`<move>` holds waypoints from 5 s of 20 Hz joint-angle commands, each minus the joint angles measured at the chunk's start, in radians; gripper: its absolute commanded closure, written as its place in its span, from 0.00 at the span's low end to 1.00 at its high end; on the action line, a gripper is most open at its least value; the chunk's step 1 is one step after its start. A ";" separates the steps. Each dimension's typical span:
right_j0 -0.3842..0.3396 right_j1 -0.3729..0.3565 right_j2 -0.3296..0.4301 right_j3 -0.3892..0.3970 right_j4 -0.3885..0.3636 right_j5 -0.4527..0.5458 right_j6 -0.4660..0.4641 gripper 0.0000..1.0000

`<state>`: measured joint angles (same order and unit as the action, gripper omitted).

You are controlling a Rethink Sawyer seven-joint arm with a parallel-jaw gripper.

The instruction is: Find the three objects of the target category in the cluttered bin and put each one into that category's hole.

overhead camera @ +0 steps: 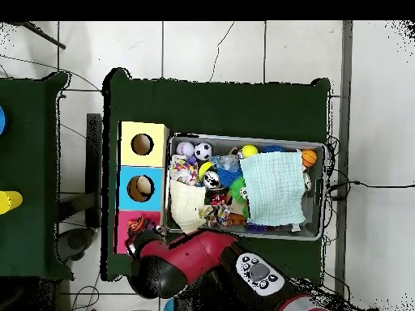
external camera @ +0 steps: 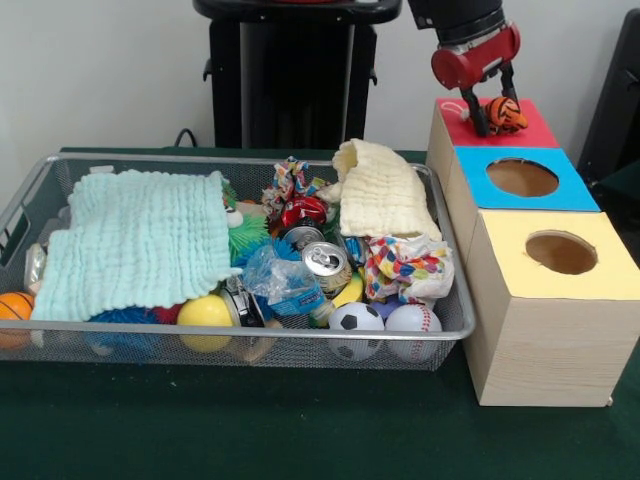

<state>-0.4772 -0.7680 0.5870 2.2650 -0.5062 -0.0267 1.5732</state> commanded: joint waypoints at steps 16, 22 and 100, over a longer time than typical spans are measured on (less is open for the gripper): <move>0.159 -0.122 -0.144 -0.151 0.068 0.204 0.115 0.00; 0.197 -0.144 -0.188 -0.168 0.072 0.232 0.109 0.00; 0.309 -0.033 -0.256 -0.234 0.202 0.866 0.078 0.00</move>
<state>-0.1878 -0.7906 0.4047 2.0639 -0.2289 0.6671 1.5732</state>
